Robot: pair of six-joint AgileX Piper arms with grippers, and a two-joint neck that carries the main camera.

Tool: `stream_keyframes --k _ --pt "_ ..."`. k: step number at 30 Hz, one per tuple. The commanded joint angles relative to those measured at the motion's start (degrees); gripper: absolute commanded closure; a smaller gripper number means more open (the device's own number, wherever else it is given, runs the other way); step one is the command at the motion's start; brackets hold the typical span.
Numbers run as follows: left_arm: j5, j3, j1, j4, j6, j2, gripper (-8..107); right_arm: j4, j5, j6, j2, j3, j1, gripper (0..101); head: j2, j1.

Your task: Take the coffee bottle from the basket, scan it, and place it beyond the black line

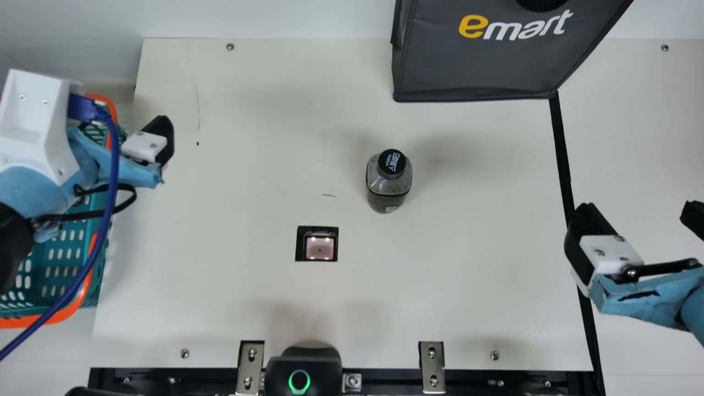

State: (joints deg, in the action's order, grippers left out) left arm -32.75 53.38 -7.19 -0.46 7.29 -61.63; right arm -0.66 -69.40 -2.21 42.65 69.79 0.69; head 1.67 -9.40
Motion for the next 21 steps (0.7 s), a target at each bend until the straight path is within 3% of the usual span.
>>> stream_keyframes --k 1,21 --pt "-0.11 -0.37 0.56 0.02 -0.03 0.47 9 0.0 0.0 0.0 0.0 0.0 0.0 10 -0.09 1.48" --pt "-2.66 -5.48 4.99 2.48 -4.43 7.42 9 0.0 0.0 0.0 0.0 0.0 0.0 10 -0.09 1.48"
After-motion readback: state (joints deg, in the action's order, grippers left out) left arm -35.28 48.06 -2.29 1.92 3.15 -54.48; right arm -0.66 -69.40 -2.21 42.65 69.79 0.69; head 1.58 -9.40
